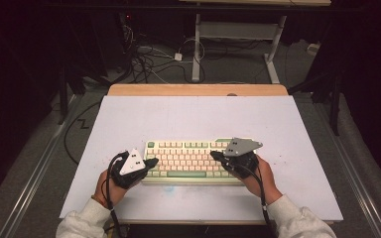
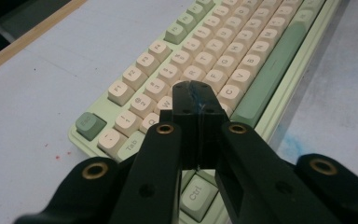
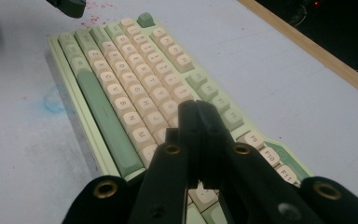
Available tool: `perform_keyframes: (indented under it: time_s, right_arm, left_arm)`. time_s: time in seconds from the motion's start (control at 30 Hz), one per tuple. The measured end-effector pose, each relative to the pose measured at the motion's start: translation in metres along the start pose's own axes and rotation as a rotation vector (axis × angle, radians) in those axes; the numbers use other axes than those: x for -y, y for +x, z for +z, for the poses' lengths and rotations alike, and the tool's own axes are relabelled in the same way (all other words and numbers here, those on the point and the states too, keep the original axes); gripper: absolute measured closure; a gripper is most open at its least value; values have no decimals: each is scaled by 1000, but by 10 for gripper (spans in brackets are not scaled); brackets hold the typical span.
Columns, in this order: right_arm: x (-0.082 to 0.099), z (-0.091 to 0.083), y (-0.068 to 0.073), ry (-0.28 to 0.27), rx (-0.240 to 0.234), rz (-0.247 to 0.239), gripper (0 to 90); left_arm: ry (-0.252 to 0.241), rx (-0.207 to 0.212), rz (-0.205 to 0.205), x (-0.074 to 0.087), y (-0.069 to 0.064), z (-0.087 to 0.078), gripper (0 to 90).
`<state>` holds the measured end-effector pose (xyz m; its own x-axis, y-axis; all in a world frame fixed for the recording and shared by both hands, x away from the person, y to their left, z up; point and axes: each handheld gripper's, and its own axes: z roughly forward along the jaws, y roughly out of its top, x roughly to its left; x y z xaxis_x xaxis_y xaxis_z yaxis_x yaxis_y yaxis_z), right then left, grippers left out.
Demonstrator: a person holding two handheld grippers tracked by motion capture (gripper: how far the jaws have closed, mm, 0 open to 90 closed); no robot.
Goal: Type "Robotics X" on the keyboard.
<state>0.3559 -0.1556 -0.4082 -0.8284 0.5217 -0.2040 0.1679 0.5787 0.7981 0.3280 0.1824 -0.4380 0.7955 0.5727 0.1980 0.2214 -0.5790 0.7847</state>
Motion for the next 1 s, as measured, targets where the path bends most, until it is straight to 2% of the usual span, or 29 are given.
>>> perform_keyframes:
  time_s: [0.27,0.47,0.73,1.0]
  right_arm:
    - [3,-9,0,-11,11,3,900]
    - [5,-16,-2,-14,25,1,900]
    - [9,-21,-2,-12,30,0,900]
    - [10,-23,-2,-7,28,-2,900]
  left_arm:
    - [-16,33,-9,-7,-4,4,873]
    - [-22,52,3,-16,-8,9,873]
    - [-14,74,32,-27,-13,21,873]
    - [3,116,32,-37,-17,34,873]
